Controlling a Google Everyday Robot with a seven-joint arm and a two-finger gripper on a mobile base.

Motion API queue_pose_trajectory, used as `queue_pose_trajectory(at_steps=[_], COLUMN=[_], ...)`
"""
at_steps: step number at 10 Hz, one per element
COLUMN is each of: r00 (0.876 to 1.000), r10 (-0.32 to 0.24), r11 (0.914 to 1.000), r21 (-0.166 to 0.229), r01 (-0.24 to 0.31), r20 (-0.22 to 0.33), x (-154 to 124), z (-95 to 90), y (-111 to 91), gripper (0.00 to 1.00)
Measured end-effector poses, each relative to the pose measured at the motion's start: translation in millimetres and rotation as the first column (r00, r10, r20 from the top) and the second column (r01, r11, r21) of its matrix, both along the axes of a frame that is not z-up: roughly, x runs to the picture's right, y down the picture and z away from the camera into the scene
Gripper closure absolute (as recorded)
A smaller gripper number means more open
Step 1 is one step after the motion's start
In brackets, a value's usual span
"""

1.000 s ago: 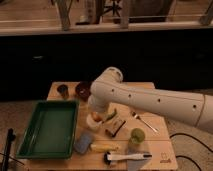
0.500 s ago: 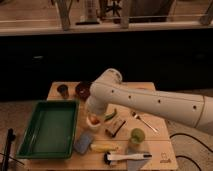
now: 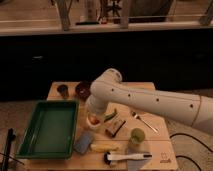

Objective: Place apple in paper cup

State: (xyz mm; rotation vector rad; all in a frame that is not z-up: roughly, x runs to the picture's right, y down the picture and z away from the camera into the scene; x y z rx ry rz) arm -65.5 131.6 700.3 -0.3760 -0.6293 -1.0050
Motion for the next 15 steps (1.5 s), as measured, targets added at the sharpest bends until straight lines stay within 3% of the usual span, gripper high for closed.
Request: queue_pose_trajectory(at_steps=[6,13,15], r00=[1.0,0.998,0.998], r10=[-0.021,-0.056,-0.054], r11=[0.9993,0.9956,0.9956], r21=[-0.031,-0.076,-0.076], r01=[0.021,0.055,0.053], r20=[0.007,-0.003,-0.01], x=[-1.1,-4.0,-3.5], z=[7.6,5.2,4.0], y=[-1.2,-3.5,-3.9], gripper=[0.96,0.27,0.2])
